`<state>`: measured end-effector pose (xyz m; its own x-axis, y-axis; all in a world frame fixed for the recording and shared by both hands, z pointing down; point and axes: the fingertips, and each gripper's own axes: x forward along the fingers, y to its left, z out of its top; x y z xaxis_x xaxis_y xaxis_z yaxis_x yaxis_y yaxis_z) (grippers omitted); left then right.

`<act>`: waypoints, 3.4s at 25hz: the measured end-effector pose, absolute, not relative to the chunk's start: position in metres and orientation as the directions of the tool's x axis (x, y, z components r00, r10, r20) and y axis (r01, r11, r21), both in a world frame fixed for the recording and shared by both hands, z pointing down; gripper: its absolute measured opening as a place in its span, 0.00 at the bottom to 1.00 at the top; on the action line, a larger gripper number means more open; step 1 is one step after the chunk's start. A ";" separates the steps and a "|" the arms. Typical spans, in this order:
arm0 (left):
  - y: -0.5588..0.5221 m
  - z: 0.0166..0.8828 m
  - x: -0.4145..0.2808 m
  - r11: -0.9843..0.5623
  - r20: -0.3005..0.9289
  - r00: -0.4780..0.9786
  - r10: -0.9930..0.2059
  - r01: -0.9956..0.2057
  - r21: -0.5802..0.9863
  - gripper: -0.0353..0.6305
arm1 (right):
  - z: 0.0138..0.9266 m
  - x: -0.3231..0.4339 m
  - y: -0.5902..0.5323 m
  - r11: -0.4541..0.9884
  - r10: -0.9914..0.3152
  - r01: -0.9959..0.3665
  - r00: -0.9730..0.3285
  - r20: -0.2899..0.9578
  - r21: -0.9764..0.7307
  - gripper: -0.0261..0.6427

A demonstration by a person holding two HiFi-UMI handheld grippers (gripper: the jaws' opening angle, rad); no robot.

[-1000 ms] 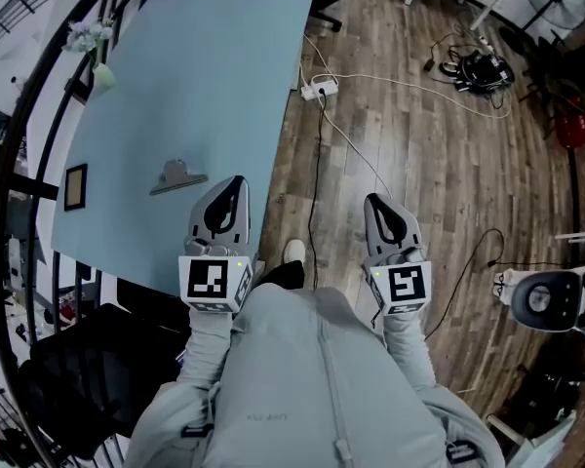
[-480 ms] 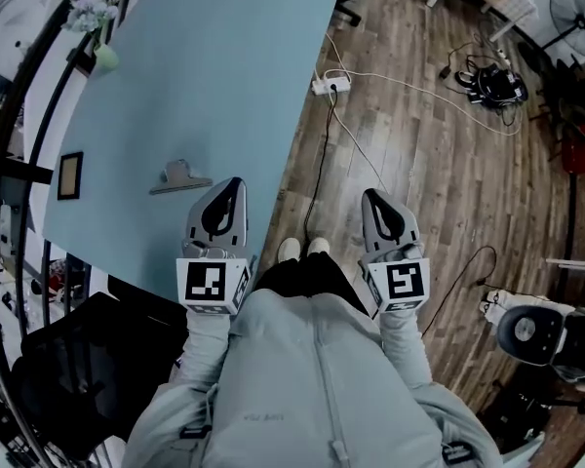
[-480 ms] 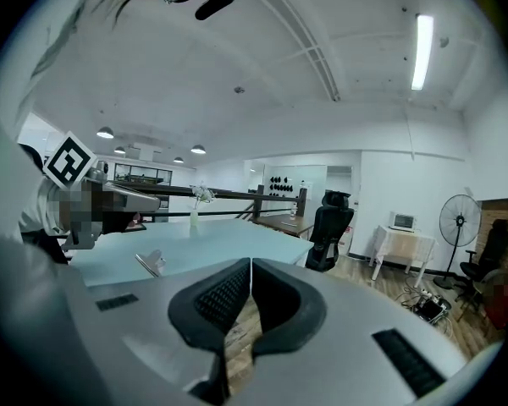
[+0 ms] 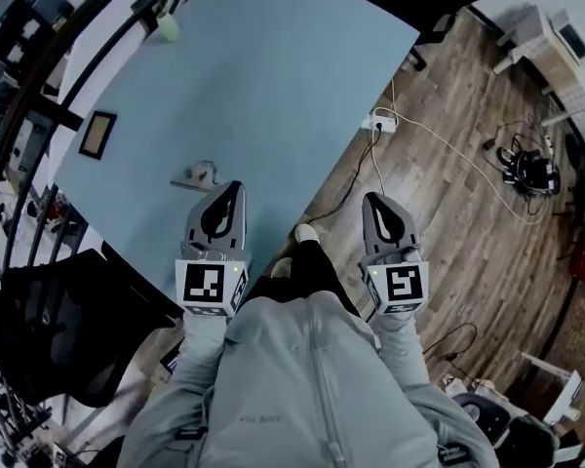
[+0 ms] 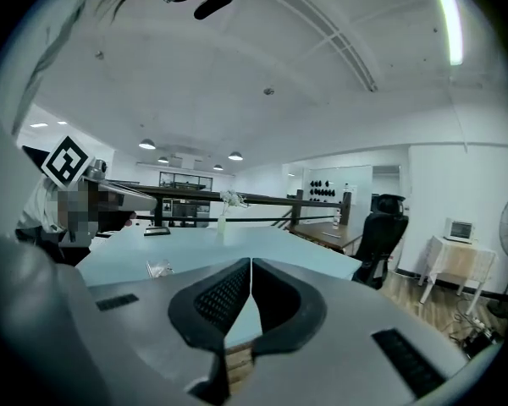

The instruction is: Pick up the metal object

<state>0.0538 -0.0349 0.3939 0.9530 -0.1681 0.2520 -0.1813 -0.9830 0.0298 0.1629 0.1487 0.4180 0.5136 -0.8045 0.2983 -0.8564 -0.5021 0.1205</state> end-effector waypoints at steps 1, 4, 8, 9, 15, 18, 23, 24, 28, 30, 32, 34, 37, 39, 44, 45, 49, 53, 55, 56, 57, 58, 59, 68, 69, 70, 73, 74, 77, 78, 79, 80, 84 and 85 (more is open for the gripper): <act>-0.041 0.393 0.056 -0.975 0.251 0.946 -0.206 -0.219 0.026 0.09 | 0.418 0.173 0.137 -0.468 -0.825 -0.875 0.481 0.296 0.119 0.08; -0.061 0.391 0.060 -0.938 0.250 0.910 -0.331 -0.345 0.015 0.09 | 0.418 0.200 0.099 -0.354 -0.883 -0.929 0.371 0.288 0.113 0.08; -0.085 0.385 0.065 -0.884 0.239 0.859 -0.453 -0.467 0.002 0.09 | 0.415 0.225 0.057 -0.227 -0.927 -0.967 0.251 0.279 0.116 0.08; -0.089 0.383 0.066 -0.867 0.235 0.843 -0.484 -0.498 -0.001 0.09 | 0.414 0.231 0.048 -0.194 -0.936 -0.974 0.219 0.276 0.116 0.08; -0.106 0.367 0.039 -0.726 0.210 0.706 -0.676 -0.687 -0.027 0.09 | 0.408 0.236 -0.015 0.045 -0.965 -0.992 -0.012 0.261 0.122 0.08; -0.108 0.365 0.012 -0.637 0.214 0.617 -0.757 -0.770 -0.035 0.09 | 0.406 0.221 -0.041 0.158 -0.957 -0.981 -0.124 0.261 0.115 0.08; -0.103 0.364 -0.028 -0.507 0.226 0.487 -0.844 -0.861 -0.039 0.09 | 0.406 0.189 -0.070 0.315 -0.925 -0.944 -0.282 0.256 0.099 0.08; -0.103 0.364 -0.035 -0.488 0.229 0.467 -0.854 -0.872 -0.040 0.09 | 0.406 0.183 -0.075 0.336 -0.918 -0.937 -0.303 0.256 0.097 0.08; -0.099 0.362 -0.061 -0.419 0.237 0.397 -0.887 -0.907 -0.046 0.09 | 0.409 0.159 -0.089 0.409 -0.889 -0.909 -0.377 0.260 0.082 0.08; -0.097 0.362 -0.072 -0.396 0.241 0.374 -0.896 -0.917 -0.049 0.09 | 0.411 0.147 -0.093 0.435 -0.877 -0.897 -0.403 0.263 0.078 0.08; -0.098 0.364 -0.081 -0.383 0.244 0.361 -0.900 -0.922 -0.051 0.09 | 0.413 0.137 -0.099 0.451 -0.869 -0.890 -0.419 0.262 0.074 0.08; -0.102 0.366 -0.088 -0.379 0.242 0.357 -0.902 -0.924 -0.051 0.09 | 0.416 0.128 -0.104 0.459 -0.866 -0.886 -0.427 0.261 0.073 0.08; -0.112 0.369 -0.097 -0.380 0.234 0.360 -0.903 -0.924 -0.047 0.09 | 0.417 0.117 -0.116 0.463 -0.865 -0.883 -0.430 0.259 0.078 0.08; -0.123 0.368 -0.103 -0.382 0.220 0.364 -0.905 -0.923 -0.043 0.09 | 0.417 0.111 -0.126 0.459 -0.867 -0.885 -0.426 0.259 0.081 0.08; -0.150 0.362 -0.112 -0.396 0.193 0.383 -0.904 -0.918 -0.035 0.09 | 0.409 0.101 -0.149 0.445 -0.877 -0.890 -0.412 0.247 0.095 0.08; -0.154 0.360 -0.112 -0.398 0.187 0.385 -0.904 -0.917 -0.035 0.09 | 0.407 0.099 -0.153 0.445 -0.878 -0.890 -0.412 0.245 0.098 0.08; -0.164 0.358 -0.115 -0.403 0.177 0.391 -0.903 -0.915 -0.034 0.09 | 0.402 0.092 -0.163 0.449 -0.877 -0.888 -0.418 0.236 0.098 0.08; -0.165 0.364 -0.117 -0.398 0.185 0.387 -0.903 -0.917 -0.026 0.09 | 0.403 0.088 -0.164 0.462 -0.871 -0.882 -0.433 0.233 0.088 0.08; -0.165 0.363 -0.116 -0.398 0.182 0.387 -0.904 -0.917 -0.024 0.09 | 0.403 0.090 -0.164 0.465 -0.868 -0.881 -0.436 0.237 0.080 0.08; -0.164 0.363 -0.116 -0.398 0.182 0.388 -0.904 -0.917 -0.023 0.09 | 0.403 0.090 -0.165 0.466 -0.867 -0.881 -0.437 0.239 0.077 0.08; -0.164 0.363 -0.117 -0.398 0.183 0.388 -0.903 -0.917 -0.022 0.09 | 0.403 0.089 -0.165 0.467 -0.866 -0.881 -0.439 0.241 0.072 0.08; -0.164 0.363 -0.117 -0.398 0.185 0.387 -0.903 -0.917 -0.021 0.09 | 0.404 0.089 -0.166 0.468 -0.864 -0.881 -0.441 0.243 0.067 0.08; -0.164 0.363 -0.118 -0.397 0.187 0.387 -0.903 -0.917 -0.020 0.09 | 0.405 0.088 -0.166 0.471 -0.862 -0.880 -0.444 0.246 0.061 0.08; -0.165 0.372 -0.117 -0.400 0.206 0.390 -0.898 -0.917 -0.009 0.09 | 0.416 0.081 -0.171 0.512 -0.826 -0.859 -0.496 0.268 -0.010 0.08; -0.166 0.372 -0.117 -0.401 0.206 0.391 -0.897 -0.916 -0.007 0.09 | 0.418 0.080 -0.173 0.518 -0.820 -0.855 -0.503 0.272 -0.020 0.08; -0.167 0.373 -0.116 -0.403 0.208 0.393 -0.896 -0.915 -0.006 0.09 | 0.421 0.079 -0.174 0.524 -0.813 -0.851 -0.512 0.278 -0.032 0.08; -0.169 0.377 -0.114 -0.407 0.216 0.397 -0.892 -0.913 -0.002 0.09 | 0.429 0.075 -0.175 0.542 -0.793 -0.838 -0.534 0.293 -0.059 0.08; -0.170 0.379 -0.113 -0.409 0.220 0.399 -0.890 -0.912 -0.001 0.09 | 0.432 0.075 -0.176 0.546 -0.788 -0.835 -0.539 0.297 -0.067 0.08; -0.171 0.384 -0.111 -0.414 0.241 0.403 -0.883 -0.910 0.005 0.09 | 0.440 0.071 -0.180 0.562 -0.766 -0.821 -0.561 0.314 -0.095 0.16; -0.172 0.385 -0.110 -0.414 0.246 0.403 -0.881 -0.910 0.008 0.09 | 0.442 0.070 -0.181 0.567 -0.759 -0.817 -0.567 0.320 -0.103 0.18; -0.173 0.386 -0.110 -0.414 0.250 0.403 -0.880 -0.910 0.011 0.09 | 0.443 0.068 -0.182 0.572 -0.752 -0.813 -0.573 0.326 -0.108 0.19; -0.173 0.386 -0.110 -0.413 0.254 0.402 -0.880 -0.911 0.012 0.09 | 0.444 0.067 -0.183 0.577 -0.746 -0.809 -0.578 0.331 -0.111 0.20; -0.177 0.387 -0.109 -0.411 0.250 0.402 -0.881 -0.911 0.016 0.09 | 0.453 0.060 -0.187 0.594 -0.721 -0.794 -0.597 0.351 -0.129 0.25; -0.179 0.388 -0.108 -0.411 0.246 0.403 -0.882 -0.911 0.019 0.09 | 0.456 0.059 -0.188 0.598 -0.715 -0.790 -0.601 0.357 -0.135 0.26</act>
<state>-0.1081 -0.1787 0.3884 0.4027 -0.8816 0.2462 -0.9114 -0.4110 0.0190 0.0591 -0.1880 0.4565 -0.6012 -0.7148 0.3573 -0.7905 0.5975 -0.1346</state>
